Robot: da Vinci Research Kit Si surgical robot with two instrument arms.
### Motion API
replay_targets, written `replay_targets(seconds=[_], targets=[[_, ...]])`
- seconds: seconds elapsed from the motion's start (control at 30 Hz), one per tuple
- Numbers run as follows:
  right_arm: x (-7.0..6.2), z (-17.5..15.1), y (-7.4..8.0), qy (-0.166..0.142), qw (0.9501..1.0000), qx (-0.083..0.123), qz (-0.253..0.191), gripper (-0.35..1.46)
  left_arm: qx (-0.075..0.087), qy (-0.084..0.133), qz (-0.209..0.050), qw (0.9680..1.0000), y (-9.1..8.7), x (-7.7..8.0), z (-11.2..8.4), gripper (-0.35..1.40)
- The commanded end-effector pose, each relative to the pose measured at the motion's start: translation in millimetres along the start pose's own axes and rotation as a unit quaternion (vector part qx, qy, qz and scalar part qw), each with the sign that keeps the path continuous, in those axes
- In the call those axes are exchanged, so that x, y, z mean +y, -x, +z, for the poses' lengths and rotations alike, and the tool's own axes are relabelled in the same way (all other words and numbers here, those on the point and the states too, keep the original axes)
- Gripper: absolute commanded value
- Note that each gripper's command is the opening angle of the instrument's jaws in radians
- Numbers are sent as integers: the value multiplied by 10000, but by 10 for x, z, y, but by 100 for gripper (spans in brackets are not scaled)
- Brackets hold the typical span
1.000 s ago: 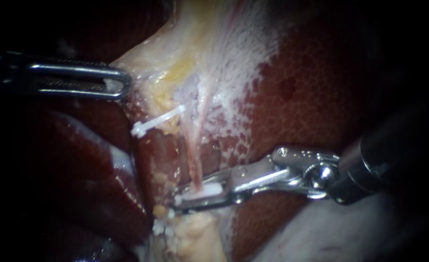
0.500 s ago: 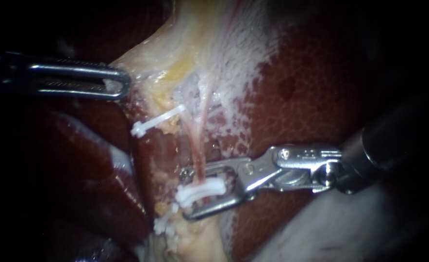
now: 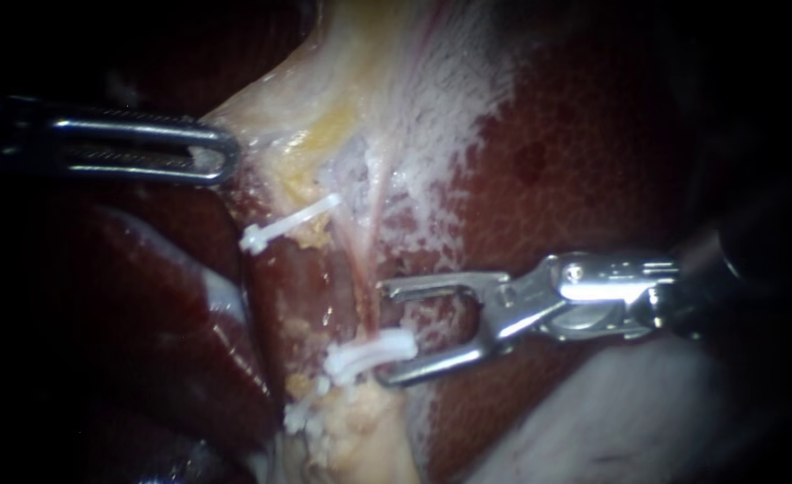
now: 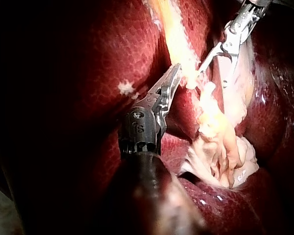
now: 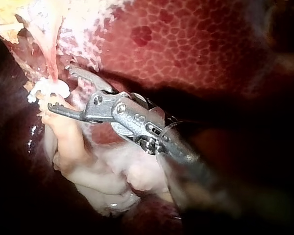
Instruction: Going back second clip right tube
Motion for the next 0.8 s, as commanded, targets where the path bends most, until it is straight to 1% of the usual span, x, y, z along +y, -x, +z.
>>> replay_targets(seconds=[0.03, 0.17, 0.4, 0.6, 0.8], targets=[[-1, -5, -1, 24, 10000, 5, -15, 60, 0, 0, 2, 10000, -1, 0, 0, -35], [-2, -27, -8, 204, 9997, 28, -89, 60, 0, -2, 3, 10000, -1, 1, 0, -35], [-6, -59, -19, 425, 9988, 44, -221, 60, 0, -1, 6, 10000, -2, 4, 2, -35], [-12, -69, -24, 445, 9986, 46, -283, 60, -7, 16, 13, 10000, -5, 16, 7, -35], [-19, -69, -27, 452, 9984, 45, -343, 60, -23, 42, 43, 10000, -15, 28, 23, -35]])
